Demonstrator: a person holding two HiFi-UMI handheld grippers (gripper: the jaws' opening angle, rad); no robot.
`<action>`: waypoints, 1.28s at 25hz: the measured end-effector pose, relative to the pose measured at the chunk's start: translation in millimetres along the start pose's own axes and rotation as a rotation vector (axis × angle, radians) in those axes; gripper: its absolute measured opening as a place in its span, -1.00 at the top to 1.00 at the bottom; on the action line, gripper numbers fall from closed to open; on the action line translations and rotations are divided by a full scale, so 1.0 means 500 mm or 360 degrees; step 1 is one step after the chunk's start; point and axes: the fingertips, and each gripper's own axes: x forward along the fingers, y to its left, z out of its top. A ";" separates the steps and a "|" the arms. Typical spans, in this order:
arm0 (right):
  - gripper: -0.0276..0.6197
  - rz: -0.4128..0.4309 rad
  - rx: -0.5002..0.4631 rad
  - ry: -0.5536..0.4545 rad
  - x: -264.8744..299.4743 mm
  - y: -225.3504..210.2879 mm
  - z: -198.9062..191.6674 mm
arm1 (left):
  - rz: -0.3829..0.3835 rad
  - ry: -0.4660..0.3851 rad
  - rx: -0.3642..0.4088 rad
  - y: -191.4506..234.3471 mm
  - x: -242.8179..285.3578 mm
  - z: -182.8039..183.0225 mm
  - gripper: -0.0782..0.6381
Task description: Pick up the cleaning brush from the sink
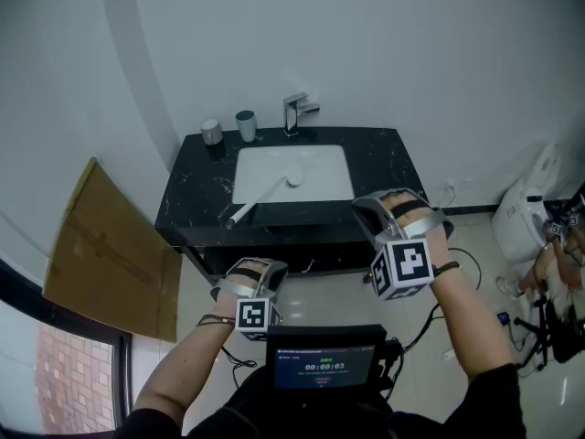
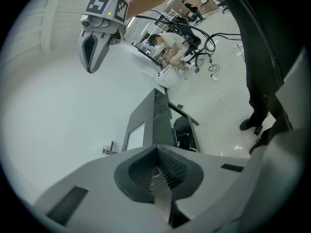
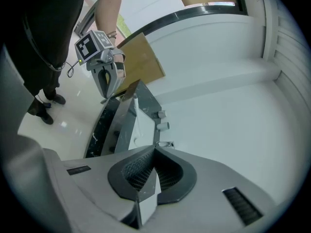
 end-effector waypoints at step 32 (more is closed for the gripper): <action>0.90 -0.0075 0.0498 -0.0098 0.524 -0.229 0.253 | 0.0344 0.0068 -0.0515 0.433 -0.103 -0.584 0.73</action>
